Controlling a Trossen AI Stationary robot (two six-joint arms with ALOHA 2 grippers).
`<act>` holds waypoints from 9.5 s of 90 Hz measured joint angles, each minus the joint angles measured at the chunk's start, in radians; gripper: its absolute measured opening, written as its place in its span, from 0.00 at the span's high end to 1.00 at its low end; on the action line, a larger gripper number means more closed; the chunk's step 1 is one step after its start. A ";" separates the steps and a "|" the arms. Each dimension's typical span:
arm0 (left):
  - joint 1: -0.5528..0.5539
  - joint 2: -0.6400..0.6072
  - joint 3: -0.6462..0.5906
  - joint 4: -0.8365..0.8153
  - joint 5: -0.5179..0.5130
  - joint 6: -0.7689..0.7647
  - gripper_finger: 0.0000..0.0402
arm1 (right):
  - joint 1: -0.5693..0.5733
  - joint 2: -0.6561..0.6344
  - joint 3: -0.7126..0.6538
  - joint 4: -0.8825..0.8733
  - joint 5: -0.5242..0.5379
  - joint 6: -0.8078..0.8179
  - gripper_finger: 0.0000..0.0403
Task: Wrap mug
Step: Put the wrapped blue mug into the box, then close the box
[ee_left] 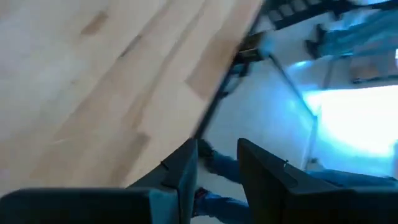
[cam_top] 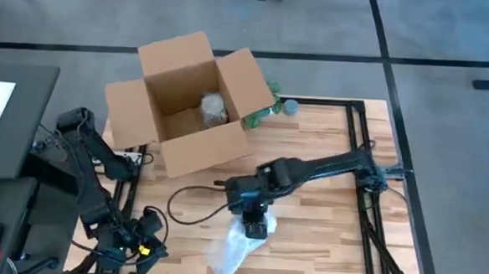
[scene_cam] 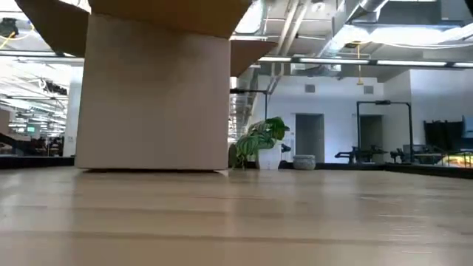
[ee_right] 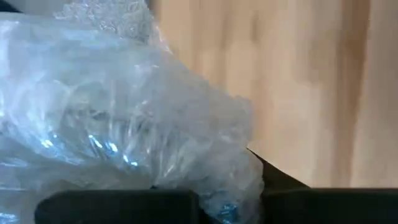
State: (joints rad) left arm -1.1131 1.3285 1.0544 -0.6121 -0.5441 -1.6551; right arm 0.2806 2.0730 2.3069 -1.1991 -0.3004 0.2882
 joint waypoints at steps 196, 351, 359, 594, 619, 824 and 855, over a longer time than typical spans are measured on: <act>-0.090 -0.034 0.222 -0.559 -0.012 -0.226 0.76 | -0.519 0.074 0.046 0.022 -0.080 -0.069 0.95; -0.090 -0.035 0.222 -0.760 -0.016 -0.269 0.76 | -0.285 0.374 0.048 -0.318 0.063 -0.323 0.57; -0.090 -0.035 0.222 -0.759 -0.016 -0.267 0.76 | -0.295 0.346 0.047 -0.319 0.053 -0.308 0.46; 0.470 -0.236 0.236 -0.714 -0.512 0.147 0.76 | -0.744 -0.221 -0.401 -0.196 -0.105 -0.293 0.70; 0.483 -0.238 0.233 -0.725 -0.503 0.211 0.76 | -0.619 -0.222 -0.399 -0.147 -0.061 -0.188 0.70; 0.153 -0.166 0.301 -0.968 0.017 0.090 0.93 | -0.268 -0.066 -0.191 0.244 -0.164 0.011 0.70; 0.156 -0.164 0.325 -0.960 -0.114 0.170 0.97 | -0.245 -0.064 -0.199 0.326 -0.090 0.106 0.70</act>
State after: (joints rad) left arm -0.9569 1.1640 1.3790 -1.5718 -0.6583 -1.4855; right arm 0.0352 2.0085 2.1082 -0.8727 -0.3903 0.3944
